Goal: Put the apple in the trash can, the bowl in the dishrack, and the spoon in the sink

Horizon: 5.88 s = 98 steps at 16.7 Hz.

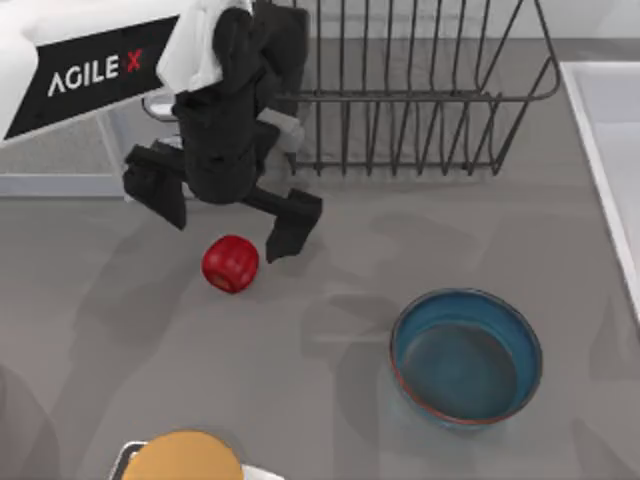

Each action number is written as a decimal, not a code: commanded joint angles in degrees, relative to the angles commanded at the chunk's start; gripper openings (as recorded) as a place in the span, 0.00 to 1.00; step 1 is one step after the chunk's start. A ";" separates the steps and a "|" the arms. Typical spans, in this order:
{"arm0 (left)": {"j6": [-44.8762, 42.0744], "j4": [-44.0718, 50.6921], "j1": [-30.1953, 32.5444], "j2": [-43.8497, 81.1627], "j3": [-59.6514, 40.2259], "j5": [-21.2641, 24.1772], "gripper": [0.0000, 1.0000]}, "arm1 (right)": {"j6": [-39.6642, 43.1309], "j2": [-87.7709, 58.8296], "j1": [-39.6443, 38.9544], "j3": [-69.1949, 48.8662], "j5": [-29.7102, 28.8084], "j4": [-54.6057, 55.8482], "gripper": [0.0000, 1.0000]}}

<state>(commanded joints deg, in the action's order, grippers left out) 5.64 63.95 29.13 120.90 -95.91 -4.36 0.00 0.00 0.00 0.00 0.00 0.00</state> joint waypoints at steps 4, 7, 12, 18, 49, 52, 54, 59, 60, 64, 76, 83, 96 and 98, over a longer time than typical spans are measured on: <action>-0.34 -4.16 -0.13 1.62 2.66 -0.07 1.00 | 0.00 0.00 0.00 0.00 0.00 0.00 1.00; -0.67 -10.61 -0.42 3.91 6.27 -0.04 1.00 | 0.00 0.00 0.00 0.00 0.00 0.00 1.00; -0.86 -13.49 -0.59 5.23 8.27 -0.03 1.00 | 0.00 0.00 0.00 0.00 0.00 0.00 1.00; -0.86 -13.49 -0.59 5.23 8.27 -0.03 0.62 | 0.00 0.00 0.00 0.00 0.00 0.00 1.00; -0.25 7.03 -0.13 -0.99 -6.87 1.00 0.00 | 0.00 0.00 0.00 0.00 0.00 0.00 1.00; -0.35 6.88 -0.22 -0.78 -6.75 0.95 0.00 | 0.00 0.00 0.00 0.00 0.00 0.00 1.00; 1.29 6.77 -0.11 -1.39 -6.43 1.09 0.00 | 0.00 0.00 0.00 0.00 0.00 0.00 1.00; 15.94 5.96 -0.18 -6.66 -3.05 1.75 0.00 | 0.00 0.00 0.00 0.00 0.00 0.00 1.00; 20.67 6.01 -0.40 -7.91 -2.03 1.84 0.00 | 0.00 0.00 0.00 0.00 0.00 0.00 1.00; 45.64 7.29 -2.55 -12.79 3.07 1.41 0.00 | 0.00 0.00 0.00 0.00 0.00 0.00 1.00; 139.04 16.80 -19.42 -23.72 19.04 -8.59 0.00 | 0.00 0.00 0.00 0.00 0.00 0.00 1.00; 167.86 19.62 -30.00 -28.98 21.03 -15.41 0.00 | 0.00 0.00 0.00 0.00 0.00 0.00 1.00; 171.12 15.61 -33.01 -30.35 24.81 -17.14 0.00 | 0.00 0.00 0.00 0.00 0.00 0.00 1.00; 169.90 11.01 -34.43 -30.58 28.77 -17.28 0.00 | 0.00 0.00 0.00 0.00 0.00 0.00 1.00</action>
<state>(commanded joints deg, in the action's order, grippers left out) 175.55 74.95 -5.31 90.32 -67.14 -21.63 0.00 0.00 0.00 0.00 0.00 0.00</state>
